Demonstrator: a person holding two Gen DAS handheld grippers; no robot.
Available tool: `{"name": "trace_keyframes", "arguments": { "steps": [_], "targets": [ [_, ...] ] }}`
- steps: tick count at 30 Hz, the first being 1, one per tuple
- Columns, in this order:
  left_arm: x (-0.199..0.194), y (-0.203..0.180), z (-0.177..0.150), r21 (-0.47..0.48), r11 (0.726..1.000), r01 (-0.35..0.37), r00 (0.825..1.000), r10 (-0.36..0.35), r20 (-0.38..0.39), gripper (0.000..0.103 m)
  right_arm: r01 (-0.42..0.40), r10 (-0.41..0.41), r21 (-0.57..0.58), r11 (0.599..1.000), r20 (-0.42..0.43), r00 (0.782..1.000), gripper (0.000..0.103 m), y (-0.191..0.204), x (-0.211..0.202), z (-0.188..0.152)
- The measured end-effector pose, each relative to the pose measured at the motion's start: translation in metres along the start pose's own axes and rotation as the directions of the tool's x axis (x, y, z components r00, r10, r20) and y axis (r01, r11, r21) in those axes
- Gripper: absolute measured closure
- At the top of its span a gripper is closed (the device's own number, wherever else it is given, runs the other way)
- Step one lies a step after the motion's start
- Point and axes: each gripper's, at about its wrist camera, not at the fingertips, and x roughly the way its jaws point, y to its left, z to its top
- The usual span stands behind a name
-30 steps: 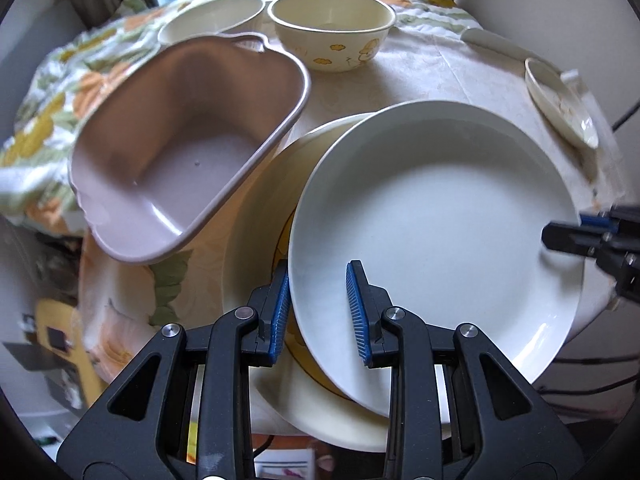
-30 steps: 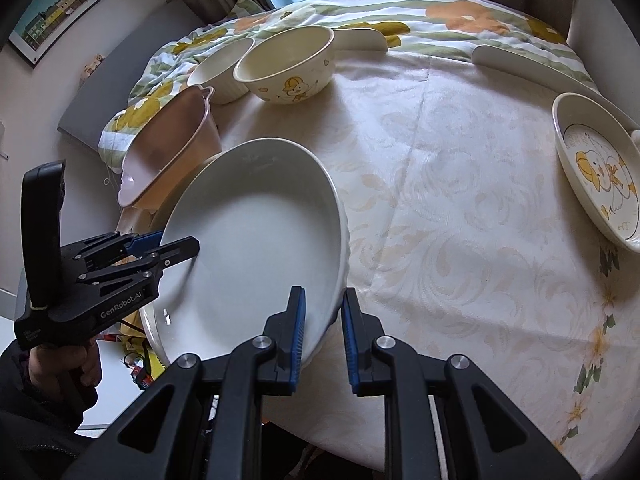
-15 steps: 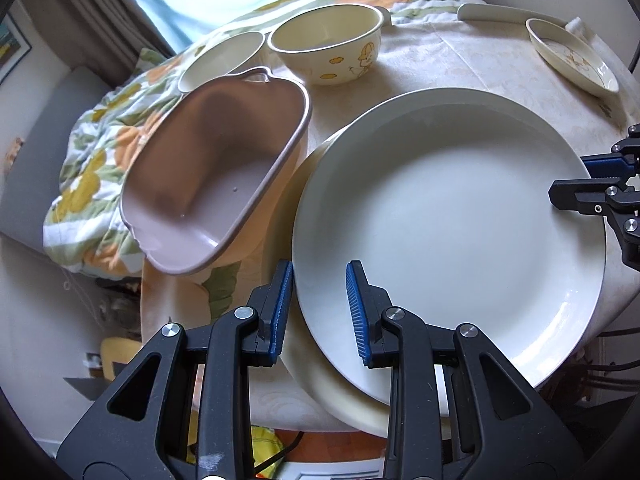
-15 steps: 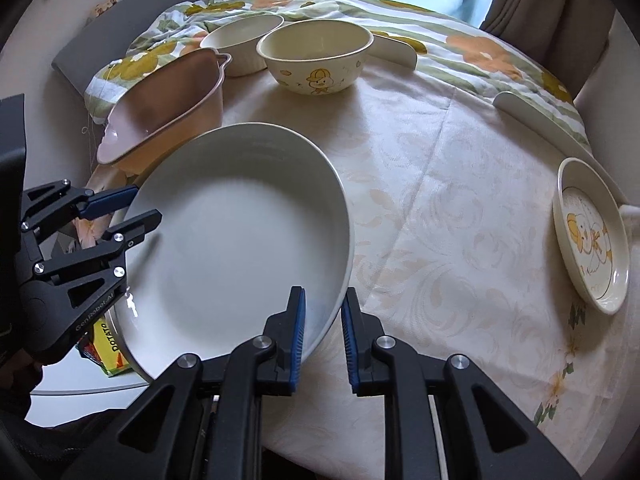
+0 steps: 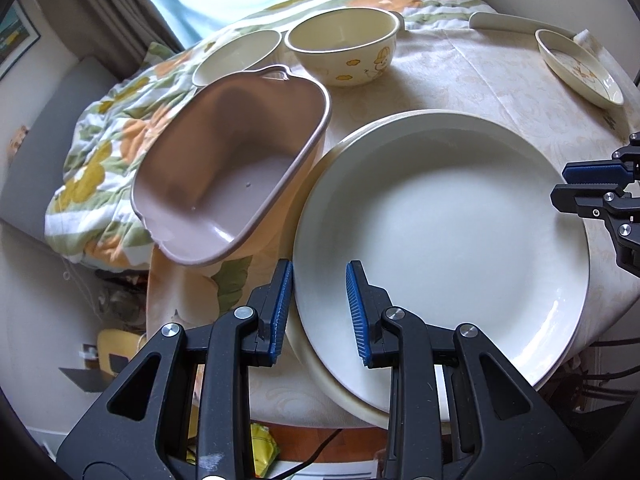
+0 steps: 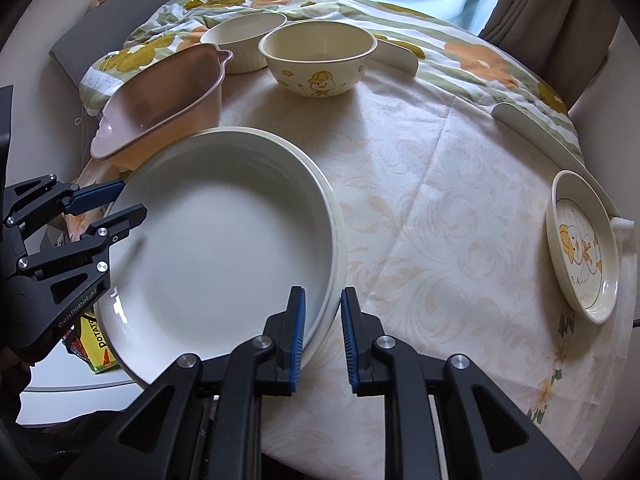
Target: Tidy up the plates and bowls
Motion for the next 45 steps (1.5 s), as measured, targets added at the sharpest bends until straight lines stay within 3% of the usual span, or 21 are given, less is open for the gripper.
{"name": "trace_keyframes", "arguments": {
  "steps": [10, 16, 20, 21, 22, 23, 24, 25, 26, 30, 32, 36, 38, 40, 41, 45],
  "targets": [
    [-0.01, 0.007, -0.001, -0.015, 1.0, 0.026, 1.0, -0.026, 0.01, 0.078, -0.013, 0.011, 0.053, 0.999, 0.038, 0.999, 0.086, -0.003, -0.014, -0.002],
    [-0.072, 0.018, 0.019, -0.044, 0.996, 0.082, 0.989, -0.076, 0.125, 0.078, -0.021, 0.0, 0.139, 0.99, 0.149, 0.989, 0.086, -0.021, -0.066, -0.007],
    [-0.122, 0.012, 0.043, -0.013, 0.985, 0.172, 0.954, -0.164, 0.249, 0.076, -0.048, -0.018, 0.277, 0.96, 0.23, 0.973, 0.086, -0.051, -0.109, -0.025],
    [-0.131, 0.008, 0.049, 0.004, 0.982, 0.19, 0.946, -0.184, 0.267, 0.068, -0.053, -0.027, 0.308, 0.95, 0.249, 0.968, 0.083, -0.057, -0.118, -0.031],
    [-0.139, 0.003, 0.056, 0.026, 0.977, 0.211, 0.935, -0.21, 0.285, 0.038, -0.056, -0.045, 0.354, 0.934, 0.272, 0.961, 0.062, -0.066, -0.13, -0.041],
    [-0.145, -0.003, 0.061, 0.043, 0.973, 0.228, 0.926, -0.23, 0.301, 0.016, -0.059, -0.059, 0.387, 0.92, 0.288, 0.956, 0.022, -0.071, -0.139, -0.048],
    [-0.152, -0.01, 0.065, 0.059, 0.967, 0.248, 0.909, -0.253, 0.332, 0.001, -0.061, -0.074, 0.415, 0.908, 0.301, 0.951, 0.004, -0.077, -0.146, -0.054],
    [-0.159, -0.015, 0.068, 0.081, 0.956, 0.281, 0.887, -0.291, 0.359, 0.001, -0.062, -0.095, 0.451, 0.89, 0.319, 0.943, 0.0, -0.083, -0.156, -0.064],
    [-0.164, -0.024, 0.073, 0.116, 0.937, 0.33, 0.865, -0.349, 0.361, 0.001, -0.054, -0.116, 0.475, 0.878, 0.321, 0.94, 0.0, -0.086, -0.163, -0.07],
    [-0.17, -0.059, 0.097, 0.216, 0.866, 0.45, 0.808, -0.498, 0.315, 0.001, 0.024, -0.221, 0.556, 0.831, 0.29, 0.931, 0.0, -0.1, -0.19, -0.097],
    [-0.176, -0.072, 0.113, 0.249, 0.822, 0.512, 0.766, -0.568, 0.301, 0.0, 0.033, -0.251, 0.598, 0.801, 0.285, 0.925, 0.0, -0.113, -0.204, -0.108],
    [-0.188, -0.099, 0.158, 0.297, 0.749, 0.592, 0.7, -0.661, 0.271, 0.001, 0.015, -0.275, 0.656, 0.754, 0.295, 0.915, 0.0, -0.145, -0.231, -0.118],
    [-0.188, -0.112, 0.18, 0.313, 0.723, 0.617, 0.679, -0.689, 0.254, 0.001, 0.043, -0.317, 0.679, 0.733, 0.284, 0.905, 0.0, -0.16, -0.236, -0.118],
    [-0.182, -0.127, 0.203, 0.327, 0.705, 0.63, 0.667, -0.706, 0.237, 0.001, 0.037, -0.33, 0.69, 0.723, 0.297, 0.896, 0.0, -0.179, -0.235, -0.114],
    [-0.175, -0.136, 0.213, 0.334, 0.701, 0.63, 0.67, -0.708, 0.221, 0.001, 0.021, -0.324, 0.695, 0.719, 0.308, 0.894, 0.0, -0.187, -0.232, -0.113],
    [-0.133, -0.172, 0.248, 0.324, 0.709, 0.627, 0.709, -0.691, 0.141, 0.001, -0.046, -0.281, 0.732, 0.68, 0.318, 0.905, 0.0, -0.227, -0.201, -0.106]
  ]
}}
